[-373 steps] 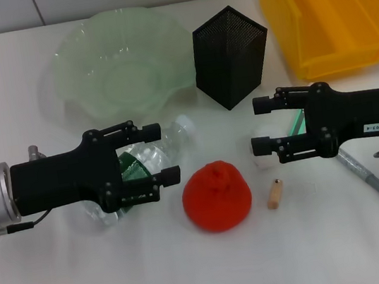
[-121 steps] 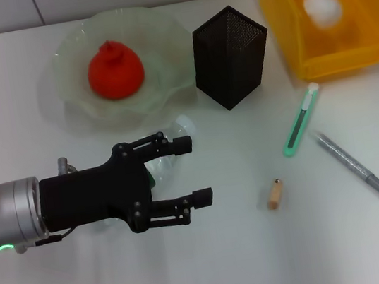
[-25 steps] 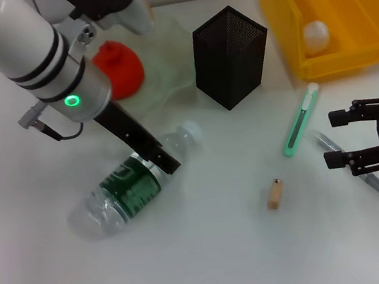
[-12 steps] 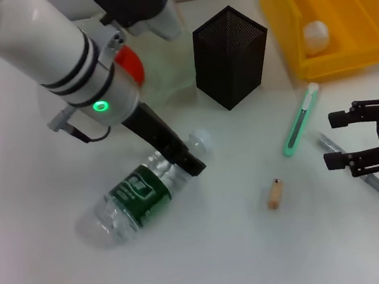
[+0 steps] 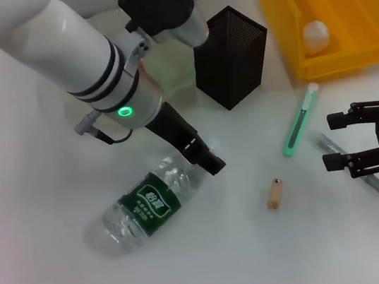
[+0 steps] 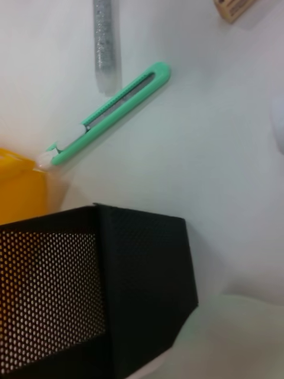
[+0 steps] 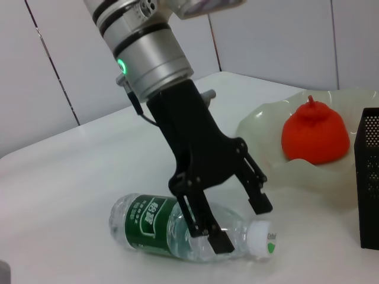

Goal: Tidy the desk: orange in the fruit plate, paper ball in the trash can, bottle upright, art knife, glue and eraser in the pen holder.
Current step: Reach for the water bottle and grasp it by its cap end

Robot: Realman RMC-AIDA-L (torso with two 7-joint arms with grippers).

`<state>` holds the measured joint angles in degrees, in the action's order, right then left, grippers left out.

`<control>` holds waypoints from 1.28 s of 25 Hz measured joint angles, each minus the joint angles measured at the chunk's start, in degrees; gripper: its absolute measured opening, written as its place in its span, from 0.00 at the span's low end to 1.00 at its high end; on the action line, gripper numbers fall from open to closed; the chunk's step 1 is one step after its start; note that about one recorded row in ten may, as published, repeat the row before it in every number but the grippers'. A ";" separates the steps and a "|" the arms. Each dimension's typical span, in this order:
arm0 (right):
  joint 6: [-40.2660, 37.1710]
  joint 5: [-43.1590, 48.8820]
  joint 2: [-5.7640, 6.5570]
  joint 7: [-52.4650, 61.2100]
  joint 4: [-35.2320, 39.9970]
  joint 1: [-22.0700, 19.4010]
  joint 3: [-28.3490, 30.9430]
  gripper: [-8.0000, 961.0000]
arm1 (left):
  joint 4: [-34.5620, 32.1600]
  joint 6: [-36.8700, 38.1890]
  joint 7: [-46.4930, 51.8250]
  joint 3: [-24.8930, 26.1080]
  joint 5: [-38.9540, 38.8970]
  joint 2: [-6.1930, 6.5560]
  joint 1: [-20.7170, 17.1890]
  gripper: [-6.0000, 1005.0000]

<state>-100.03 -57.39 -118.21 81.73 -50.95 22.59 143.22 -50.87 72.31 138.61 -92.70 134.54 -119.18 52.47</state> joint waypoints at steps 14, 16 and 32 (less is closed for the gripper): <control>0.28 0.00 0.00 0.01 0.04 0.01 0.22 0.86 | 2.70 -4.58 0.48 -4.16 -2.64 0.00 -0.06 0.80; 0.30 0.00 0.00 0.01 0.05 0.04 0.22 0.86 | 2.60 -4.84 0.49 -5.05 -2.78 0.00 -0.10 0.80; 0.46 0.00 0.26 0.56 0.07 0.68 0.28 0.86 | 2.19 -7.06 0.43 -7.19 -3.33 0.00 -0.35 0.61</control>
<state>-99.57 -57.39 -117.95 82.29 -50.89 23.27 143.50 -48.68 65.25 139.04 -99.89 131.21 -119.18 52.11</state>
